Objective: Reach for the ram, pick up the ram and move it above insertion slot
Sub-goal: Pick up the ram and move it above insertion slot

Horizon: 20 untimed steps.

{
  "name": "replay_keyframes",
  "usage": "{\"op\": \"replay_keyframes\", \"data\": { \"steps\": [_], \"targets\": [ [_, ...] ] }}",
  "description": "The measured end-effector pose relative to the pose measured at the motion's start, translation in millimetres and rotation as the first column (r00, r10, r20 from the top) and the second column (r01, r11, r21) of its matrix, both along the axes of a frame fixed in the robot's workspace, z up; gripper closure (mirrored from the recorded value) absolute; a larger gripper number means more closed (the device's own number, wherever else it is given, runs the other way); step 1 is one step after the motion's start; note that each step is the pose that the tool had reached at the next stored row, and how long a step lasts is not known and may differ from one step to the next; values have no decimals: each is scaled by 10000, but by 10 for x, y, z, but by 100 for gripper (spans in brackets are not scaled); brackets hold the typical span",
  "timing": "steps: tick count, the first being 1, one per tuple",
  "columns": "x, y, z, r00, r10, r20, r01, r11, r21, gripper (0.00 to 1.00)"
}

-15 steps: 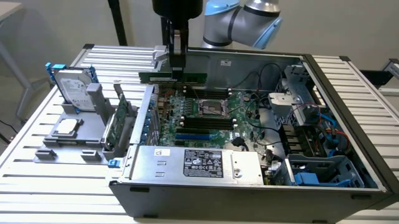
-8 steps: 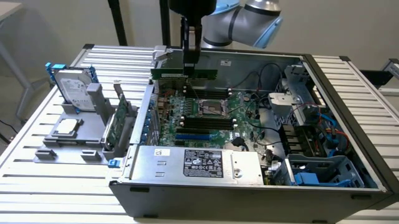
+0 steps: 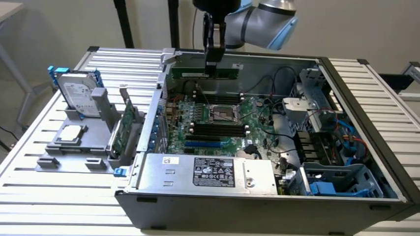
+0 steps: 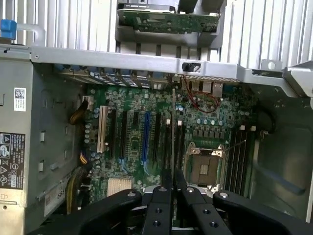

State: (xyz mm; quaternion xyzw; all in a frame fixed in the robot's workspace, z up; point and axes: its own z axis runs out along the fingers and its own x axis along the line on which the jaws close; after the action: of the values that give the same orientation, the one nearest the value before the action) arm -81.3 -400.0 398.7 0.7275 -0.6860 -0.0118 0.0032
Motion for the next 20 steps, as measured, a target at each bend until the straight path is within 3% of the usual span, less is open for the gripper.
{"op": "replay_keyframes", "data": {
  "steps": [7, 13, 20],
  "targets": [
    [182, 134, -27, 10000, -3, -1, 3, 10000, 1, 87],
    [286, 172, -68, 9998, -207, -1, 207, 9998, 2, 87],
    [319, 219, -85, 9982, -593, -2, 593, 9982, 0, 87]
  ]
}}
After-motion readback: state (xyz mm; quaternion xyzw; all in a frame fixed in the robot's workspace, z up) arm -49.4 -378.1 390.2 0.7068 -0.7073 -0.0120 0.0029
